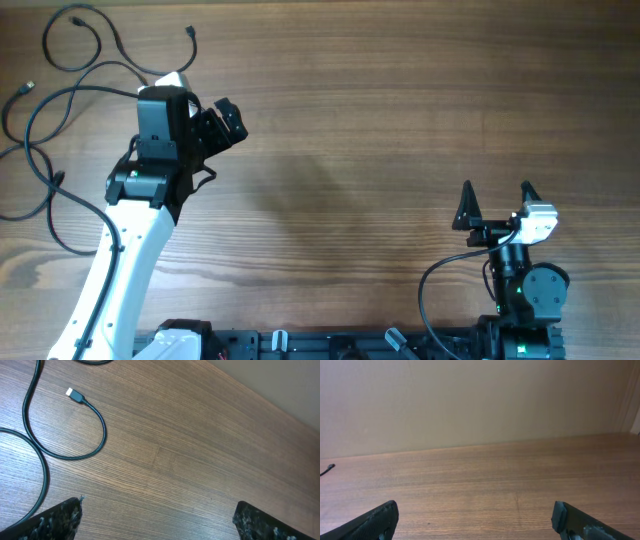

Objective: Untangle cables

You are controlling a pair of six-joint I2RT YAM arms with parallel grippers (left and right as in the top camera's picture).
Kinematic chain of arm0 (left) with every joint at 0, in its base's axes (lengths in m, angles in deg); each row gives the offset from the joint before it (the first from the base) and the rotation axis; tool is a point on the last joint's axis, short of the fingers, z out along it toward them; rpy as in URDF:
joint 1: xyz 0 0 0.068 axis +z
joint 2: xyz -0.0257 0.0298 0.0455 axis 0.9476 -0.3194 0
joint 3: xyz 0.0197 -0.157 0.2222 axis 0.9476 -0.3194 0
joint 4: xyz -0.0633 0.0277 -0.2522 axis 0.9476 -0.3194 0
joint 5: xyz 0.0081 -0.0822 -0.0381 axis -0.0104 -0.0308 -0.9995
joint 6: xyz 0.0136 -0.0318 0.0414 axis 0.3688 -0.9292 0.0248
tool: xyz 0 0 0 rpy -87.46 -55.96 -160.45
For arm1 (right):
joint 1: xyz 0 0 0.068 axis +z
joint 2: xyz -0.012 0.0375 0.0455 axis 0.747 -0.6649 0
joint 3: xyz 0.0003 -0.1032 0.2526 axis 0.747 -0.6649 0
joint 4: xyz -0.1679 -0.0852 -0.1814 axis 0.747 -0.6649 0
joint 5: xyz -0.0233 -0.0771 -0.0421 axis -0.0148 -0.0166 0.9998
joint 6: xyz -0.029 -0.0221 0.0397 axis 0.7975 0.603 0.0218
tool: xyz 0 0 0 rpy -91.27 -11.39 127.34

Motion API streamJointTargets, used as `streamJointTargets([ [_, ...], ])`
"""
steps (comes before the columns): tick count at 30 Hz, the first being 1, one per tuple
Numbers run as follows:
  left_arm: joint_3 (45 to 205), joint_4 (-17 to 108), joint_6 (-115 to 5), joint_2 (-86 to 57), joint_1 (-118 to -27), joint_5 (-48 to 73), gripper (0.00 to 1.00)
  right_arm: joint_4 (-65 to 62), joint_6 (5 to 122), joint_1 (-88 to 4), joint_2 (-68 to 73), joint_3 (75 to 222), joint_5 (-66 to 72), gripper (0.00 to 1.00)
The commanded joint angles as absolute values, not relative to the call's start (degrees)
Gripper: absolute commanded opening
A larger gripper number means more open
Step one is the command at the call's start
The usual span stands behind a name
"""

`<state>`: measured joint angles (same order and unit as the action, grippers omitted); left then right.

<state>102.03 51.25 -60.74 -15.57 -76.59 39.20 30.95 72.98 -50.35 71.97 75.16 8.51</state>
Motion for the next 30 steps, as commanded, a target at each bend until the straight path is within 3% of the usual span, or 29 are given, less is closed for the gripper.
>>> streamJointTargets([
  [1, 102.41, 51.30, -59.43, -15.85, -76.74, 40.10, 1.00, 31.00, 73.94, -50.04, 72.87, 75.01, 8.45, 1.00],
  [9, 102.34, 45.73, -59.40, -14.28, -76.74, 40.14, 1.00, 31.00, 73.94, -50.04, 72.87, 75.01, 8.45, 1.00],
  [16, 99.08, 44.33, -54.62, -0.75, -76.79, 39.70, 1.00, 31.00, 73.92, -50.04, 72.87, 75.01, 8.45, 0.99],
  [30, 65.45, 69.27, -53.44, 29.11, -75.98, 46.50, 1.00, 31.00, 73.94, -50.04, 72.87, 75.01, 8.47, 1.00],
])
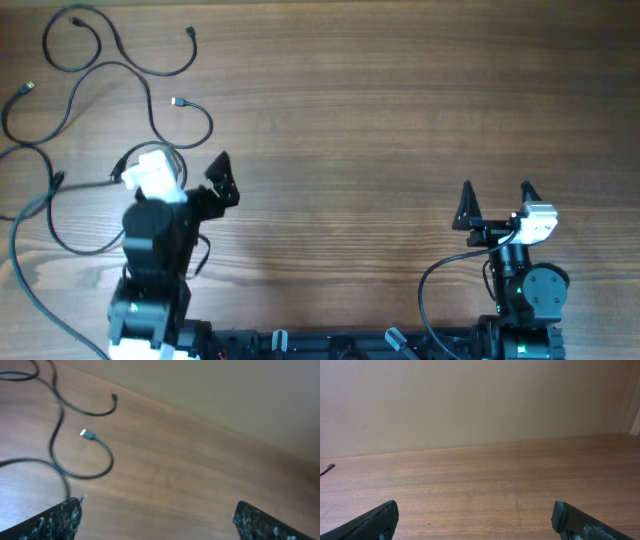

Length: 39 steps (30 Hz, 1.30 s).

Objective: Untangle cables

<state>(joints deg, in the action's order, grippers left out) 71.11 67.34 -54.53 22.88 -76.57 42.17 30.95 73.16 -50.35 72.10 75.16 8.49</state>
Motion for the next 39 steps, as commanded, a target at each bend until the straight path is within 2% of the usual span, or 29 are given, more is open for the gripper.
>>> streamJointTargets([
  [1, 64.68, 69.24, -53.44, 30.33, -75.67, 46.85, 1.00, 31.00, 73.92, -50.04, 72.87, 75.01, 8.45, 1.00],
  [13, 57.45, 65.02, -53.42, 47.49, -69.86, 47.02, 1.00, 31.00, 73.94, -50.04, 72.87, 75.01, 8.45, 1.00],
  [28, 53.38, 65.99, -53.48, 56.54, -68.26, 46.72, 1.00, 31.00, 73.92, -50.04, 72.87, 75.01, 8.45, 1.00],
  [32, 52.86, 67.58, -53.61, 56.91, -68.26, 46.72, 1.00, 31.00, 73.94, -50.07, 72.87, 75.01, 8.45, 1.00],
  [39, 47.22, 77.42, -53.63, 57.15, -68.26, 46.72, 1.00, 31.00, 73.92, -50.04, 72.87, 75.01, 8.45, 1.00],
])
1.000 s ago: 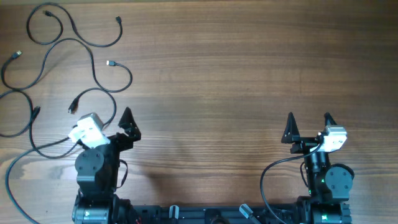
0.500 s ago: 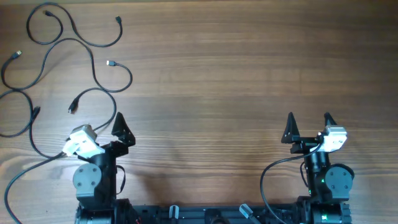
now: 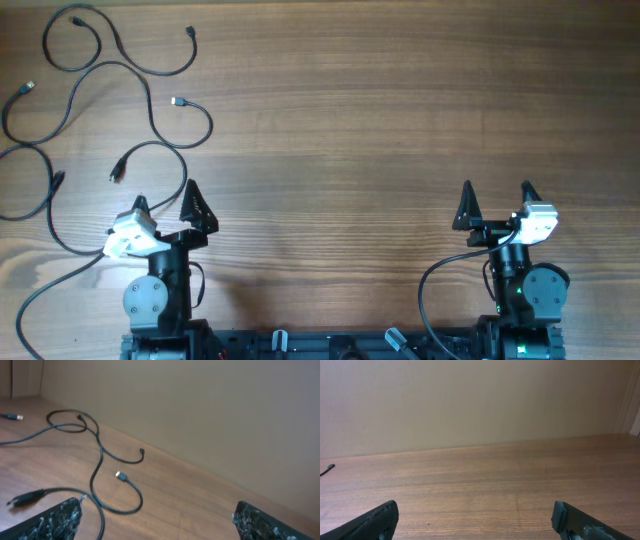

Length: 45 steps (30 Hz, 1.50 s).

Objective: Untangle cables

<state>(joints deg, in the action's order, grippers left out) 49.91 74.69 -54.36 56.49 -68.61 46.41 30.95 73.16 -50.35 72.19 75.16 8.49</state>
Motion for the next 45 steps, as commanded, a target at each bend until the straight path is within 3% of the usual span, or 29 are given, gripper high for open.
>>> streamJointTargets([
  [1, 46.19, 79.12, -53.63, 57.15, -68.26, 46.70, 1.00, 31.00, 73.94, -50.04, 72.87, 75.01, 8.45, 1.00],
  [45, 45.38, 75.78, -52.96, 57.06, -72.44, 45.69, 1.00, 31.00, 73.94, -50.04, 72.87, 75.01, 8.45, 1.00],
])
